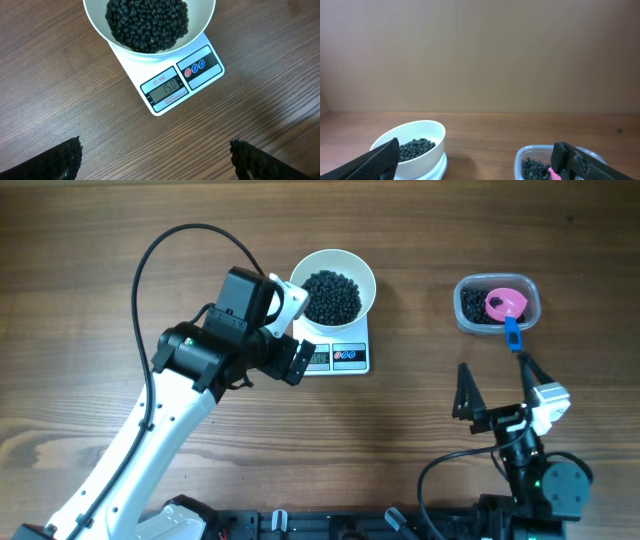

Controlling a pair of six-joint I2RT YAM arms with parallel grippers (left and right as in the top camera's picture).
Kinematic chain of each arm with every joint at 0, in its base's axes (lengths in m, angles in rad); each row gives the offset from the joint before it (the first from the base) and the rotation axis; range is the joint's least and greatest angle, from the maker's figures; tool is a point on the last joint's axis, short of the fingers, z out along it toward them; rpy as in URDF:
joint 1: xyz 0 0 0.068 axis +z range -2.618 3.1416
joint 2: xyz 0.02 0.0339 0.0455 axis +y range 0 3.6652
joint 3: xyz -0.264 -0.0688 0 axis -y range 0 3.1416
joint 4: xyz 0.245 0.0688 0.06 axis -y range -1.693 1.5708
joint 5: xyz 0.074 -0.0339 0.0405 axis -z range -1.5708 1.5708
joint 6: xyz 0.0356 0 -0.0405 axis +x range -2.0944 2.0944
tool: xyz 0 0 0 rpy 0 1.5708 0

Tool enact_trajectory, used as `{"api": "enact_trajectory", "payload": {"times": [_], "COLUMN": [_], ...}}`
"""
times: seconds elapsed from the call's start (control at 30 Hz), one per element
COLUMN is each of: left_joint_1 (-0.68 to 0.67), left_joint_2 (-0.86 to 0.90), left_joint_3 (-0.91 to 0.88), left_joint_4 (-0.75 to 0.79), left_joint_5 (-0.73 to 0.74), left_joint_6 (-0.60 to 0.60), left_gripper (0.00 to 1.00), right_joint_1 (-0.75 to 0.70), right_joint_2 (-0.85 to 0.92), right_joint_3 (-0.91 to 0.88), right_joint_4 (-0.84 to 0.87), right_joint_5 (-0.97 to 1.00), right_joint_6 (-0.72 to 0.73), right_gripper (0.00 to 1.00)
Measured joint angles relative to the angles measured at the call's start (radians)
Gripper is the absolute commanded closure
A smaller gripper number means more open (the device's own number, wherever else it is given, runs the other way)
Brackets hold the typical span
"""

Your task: Scoop item into bowl and weigh 150g on scale

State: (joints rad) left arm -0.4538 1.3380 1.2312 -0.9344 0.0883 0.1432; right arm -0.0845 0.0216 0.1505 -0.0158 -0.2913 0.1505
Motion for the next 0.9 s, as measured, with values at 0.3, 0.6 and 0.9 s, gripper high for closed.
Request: {"api": "enact_trajectory", "payload": {"times": [0.3,0.6,0.9], "left_joint_1": [0.000,0.000,0.000], "left_joint_2": [0.000,0.000,0.000], "left_joint_3": [0.000,0.000,0.000], "left_joint_4": [0.000,0.000,0.000], "left_joint_5": [0.000,0.000,0.000], "left_joint_6": [0.000,0.000,0.000], "left_gripper": [0.00,0.00,0.00], "right_joint_1": [0.045,0.047,0.047], "right_joint_2": [-0.002,-0.004,-0.006], "right_joint_3": [-0.052,-0.144,-0.144], "right_joint_4": [0.048,0.117,0.016], "right_joint_5": [0.129,0.181,0.181], "right_joint_6": [0.014,-0.020,-0.113], "right_gripper": [0.00,0.00,0.00]}}
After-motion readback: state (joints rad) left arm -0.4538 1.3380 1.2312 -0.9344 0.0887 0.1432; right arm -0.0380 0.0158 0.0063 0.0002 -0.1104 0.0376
